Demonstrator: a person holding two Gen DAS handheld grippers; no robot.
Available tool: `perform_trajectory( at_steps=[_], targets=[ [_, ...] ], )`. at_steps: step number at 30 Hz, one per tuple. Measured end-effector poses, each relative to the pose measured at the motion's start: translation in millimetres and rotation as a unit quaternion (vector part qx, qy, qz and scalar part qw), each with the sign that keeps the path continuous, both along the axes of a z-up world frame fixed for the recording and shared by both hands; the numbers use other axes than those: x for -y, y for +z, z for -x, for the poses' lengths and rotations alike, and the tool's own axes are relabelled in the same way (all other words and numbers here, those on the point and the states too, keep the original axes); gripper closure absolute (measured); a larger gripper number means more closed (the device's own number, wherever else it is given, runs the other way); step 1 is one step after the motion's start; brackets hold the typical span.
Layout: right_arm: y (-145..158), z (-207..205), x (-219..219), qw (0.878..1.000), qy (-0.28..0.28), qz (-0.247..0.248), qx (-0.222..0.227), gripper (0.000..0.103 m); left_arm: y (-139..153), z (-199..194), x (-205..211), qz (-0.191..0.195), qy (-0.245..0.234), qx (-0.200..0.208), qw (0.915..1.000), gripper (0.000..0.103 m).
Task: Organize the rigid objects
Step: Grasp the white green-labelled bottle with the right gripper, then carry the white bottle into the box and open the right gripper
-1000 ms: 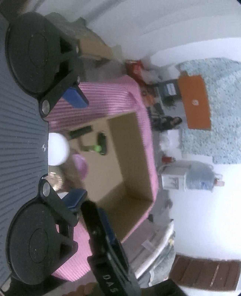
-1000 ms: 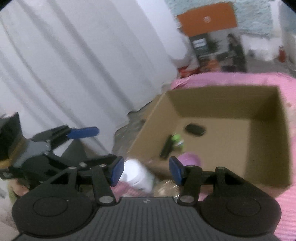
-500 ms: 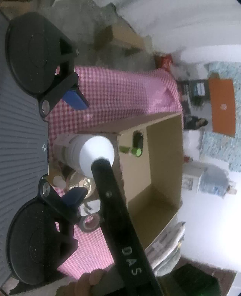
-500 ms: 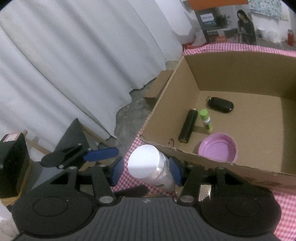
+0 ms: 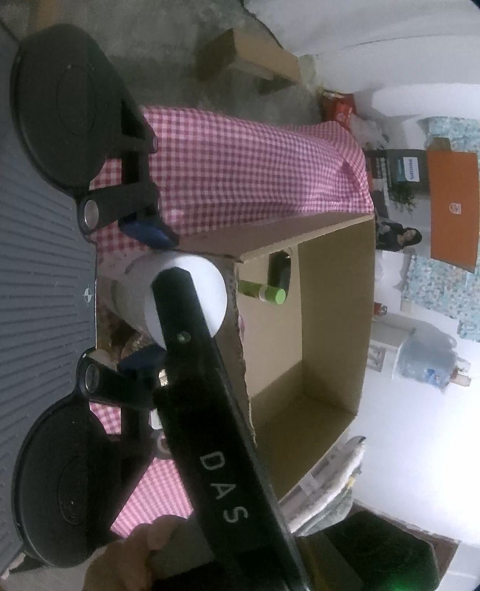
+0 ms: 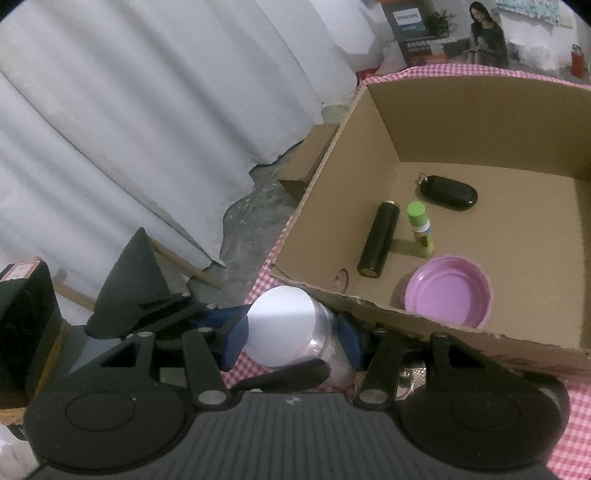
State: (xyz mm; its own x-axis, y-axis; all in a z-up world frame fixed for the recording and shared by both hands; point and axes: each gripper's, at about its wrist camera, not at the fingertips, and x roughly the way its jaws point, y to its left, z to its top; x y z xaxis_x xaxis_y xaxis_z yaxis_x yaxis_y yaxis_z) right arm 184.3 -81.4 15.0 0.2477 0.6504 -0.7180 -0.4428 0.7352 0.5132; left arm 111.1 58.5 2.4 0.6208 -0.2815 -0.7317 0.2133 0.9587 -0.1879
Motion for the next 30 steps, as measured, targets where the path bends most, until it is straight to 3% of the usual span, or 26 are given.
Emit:
perform_trajectory(
  at_steps=[9, 20, 26, 30],
  targets=[
    [7, 3, -5, 1.000, 0.004, -0.003, 0.004, 0.049, 14, 8, -2, -0.008, 0.017, 0.016, 0.9997, 0.050],
    [76, 22, -12, 0.995, 0.041, -0.051, 0.076, 0.049, 91, 32, -8, -0.029, 0.045, 0.085, 0.9949, 0.050],
    [117, 15, 3, 0.990, 0.029, -0.075, 0.117, 0.048, 127, 11, 6, -0.034, 0.028, 0.116, 0.9923, 0.050],
    [130, -4, 18, 0.989, 0.005, -0.069, 0.128, 0.048, 131, -22, 20, -0.027, 0.009, 0.110, 0.9936, 0.050]
  ],
)
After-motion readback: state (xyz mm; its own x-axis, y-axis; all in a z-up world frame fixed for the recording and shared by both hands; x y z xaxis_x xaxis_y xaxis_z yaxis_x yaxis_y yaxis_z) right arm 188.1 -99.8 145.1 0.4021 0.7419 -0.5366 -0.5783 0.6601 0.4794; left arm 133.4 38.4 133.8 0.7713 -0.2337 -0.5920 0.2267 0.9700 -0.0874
